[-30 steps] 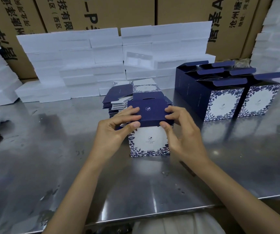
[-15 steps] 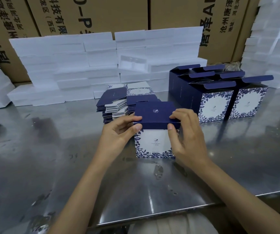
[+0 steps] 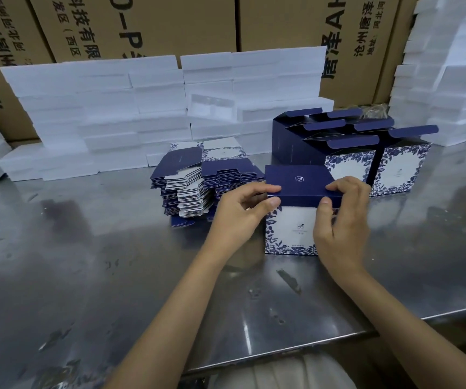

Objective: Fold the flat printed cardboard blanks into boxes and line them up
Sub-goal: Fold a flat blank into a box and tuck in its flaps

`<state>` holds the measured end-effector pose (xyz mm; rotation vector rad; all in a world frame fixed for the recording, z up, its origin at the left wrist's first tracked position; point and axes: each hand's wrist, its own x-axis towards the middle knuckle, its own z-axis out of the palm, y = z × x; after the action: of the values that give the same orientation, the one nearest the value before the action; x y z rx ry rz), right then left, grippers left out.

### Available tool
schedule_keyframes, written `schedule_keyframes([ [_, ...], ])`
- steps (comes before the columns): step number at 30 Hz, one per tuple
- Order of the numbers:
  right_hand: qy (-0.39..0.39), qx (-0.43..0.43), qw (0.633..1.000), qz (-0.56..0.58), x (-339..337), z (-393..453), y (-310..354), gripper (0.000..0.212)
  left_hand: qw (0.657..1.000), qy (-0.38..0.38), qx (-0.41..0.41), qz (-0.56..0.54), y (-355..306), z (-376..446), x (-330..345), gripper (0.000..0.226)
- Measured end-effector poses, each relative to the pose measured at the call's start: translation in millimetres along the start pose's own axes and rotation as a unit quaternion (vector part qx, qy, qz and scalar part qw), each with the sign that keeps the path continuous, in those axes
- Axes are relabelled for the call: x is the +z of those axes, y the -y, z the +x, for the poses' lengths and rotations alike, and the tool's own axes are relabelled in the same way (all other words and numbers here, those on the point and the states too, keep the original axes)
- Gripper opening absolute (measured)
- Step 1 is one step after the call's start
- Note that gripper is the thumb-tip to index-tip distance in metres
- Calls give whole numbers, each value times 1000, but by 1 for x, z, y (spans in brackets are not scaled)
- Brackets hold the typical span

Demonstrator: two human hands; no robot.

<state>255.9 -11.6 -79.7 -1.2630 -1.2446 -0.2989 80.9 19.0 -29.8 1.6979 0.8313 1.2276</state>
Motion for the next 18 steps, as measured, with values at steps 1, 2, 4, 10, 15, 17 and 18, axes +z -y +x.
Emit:
schedule_keyframes([
  [1, 0, 7, 1000, -4, -1, 3, -1, 26, 1000, 3, 0, 2, -1, 3, 4, 19],
  [2, 1, 10, 1000, -5, -2, 5, -2, 27, 1000, 1, 0, 4, 0, 6, 7, 19],
  [4, 2, 9, 1000, -1, -3, 6, -3, 28, 1000, -7, 0, 4, 1, 8, 11, 21],
  [10, -29, 8, 1000, 7, -6, 0, -8, 27, 1000, 14, 3, -21, 9, 13, 12, 20],
  [15, -17, 20, 1000, -6, 3, 7, -9, 26, 1000, -1, 2, 1, 12, 29, 17, 15],
  [17, -7, 17, 1000, -14, 8, 10, -7, 24, 1000, -16, 3, 5, 15, 33, 16, 14],
  [18, -4, 15, 1000, -18, 9, 11, -7, 23, 1000, -23, 2, 8, 17, 34, 15, 14],
])
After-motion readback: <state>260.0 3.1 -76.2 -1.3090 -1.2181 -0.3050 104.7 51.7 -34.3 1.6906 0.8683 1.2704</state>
